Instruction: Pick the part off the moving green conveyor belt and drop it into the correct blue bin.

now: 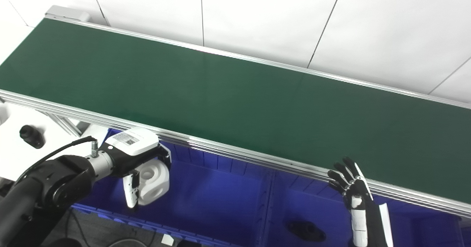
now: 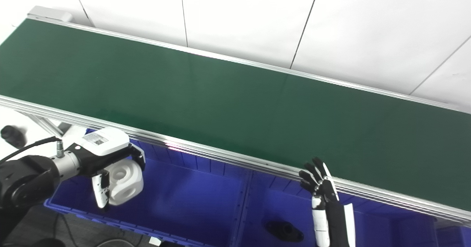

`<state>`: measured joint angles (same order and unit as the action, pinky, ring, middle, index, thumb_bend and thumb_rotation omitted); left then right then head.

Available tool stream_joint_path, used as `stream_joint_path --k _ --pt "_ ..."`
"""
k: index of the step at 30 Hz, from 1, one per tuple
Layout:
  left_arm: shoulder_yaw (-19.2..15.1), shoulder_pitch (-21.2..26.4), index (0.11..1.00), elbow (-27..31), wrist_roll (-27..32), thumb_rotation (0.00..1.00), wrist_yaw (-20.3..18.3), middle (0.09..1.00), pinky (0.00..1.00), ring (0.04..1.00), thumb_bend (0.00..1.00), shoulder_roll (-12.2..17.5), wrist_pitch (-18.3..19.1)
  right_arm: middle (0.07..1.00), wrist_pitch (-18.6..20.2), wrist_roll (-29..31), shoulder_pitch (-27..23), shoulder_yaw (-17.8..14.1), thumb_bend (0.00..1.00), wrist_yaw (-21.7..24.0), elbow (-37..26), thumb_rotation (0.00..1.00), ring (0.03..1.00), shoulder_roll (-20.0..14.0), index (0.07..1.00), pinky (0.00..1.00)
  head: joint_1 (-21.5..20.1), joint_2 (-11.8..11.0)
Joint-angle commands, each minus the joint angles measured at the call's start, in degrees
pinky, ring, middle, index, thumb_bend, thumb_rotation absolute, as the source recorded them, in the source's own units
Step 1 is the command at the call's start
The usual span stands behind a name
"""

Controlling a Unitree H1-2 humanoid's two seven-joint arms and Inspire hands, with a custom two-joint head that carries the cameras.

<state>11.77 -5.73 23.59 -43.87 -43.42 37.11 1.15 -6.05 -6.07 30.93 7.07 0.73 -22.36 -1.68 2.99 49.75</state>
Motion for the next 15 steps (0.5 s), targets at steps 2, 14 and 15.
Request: stream_joint_path --k 2,14,15 --pt "-0.64 1.76 0.729 3.76 0.77 0.43 -3.71 0.794 0.74 0.802 0.89 2.24 3.14 0.871 -0.31 -0.41 0.57 0.49 0.76 0.2 -1.38 1.0 0.831 0.32 0.932 0.79 -0.19 0.12" --pt "-4.48 1.15 0.727 7.78 5.26 0.37 -2.66 0.785 0.7 0.789 0.89 1.05 4.93 0.876 -0.95 -0.89 1.45 1.32 0.75 -0.04 -1.96 1.0 0.84 1.14 0.94 0.79 -1.97 0.29" --pt "-5.13 0.84 0.72 8.05 6.27 0.35 -1.13 0.778 0.68 0.78 0.89 0.43 4.24 0.877 -0.95 -1.04 1.55 1.39 0.75 -0.08 -2.05 1.0 0.842 1.2 0.941 0.8 -2.3 0.24"
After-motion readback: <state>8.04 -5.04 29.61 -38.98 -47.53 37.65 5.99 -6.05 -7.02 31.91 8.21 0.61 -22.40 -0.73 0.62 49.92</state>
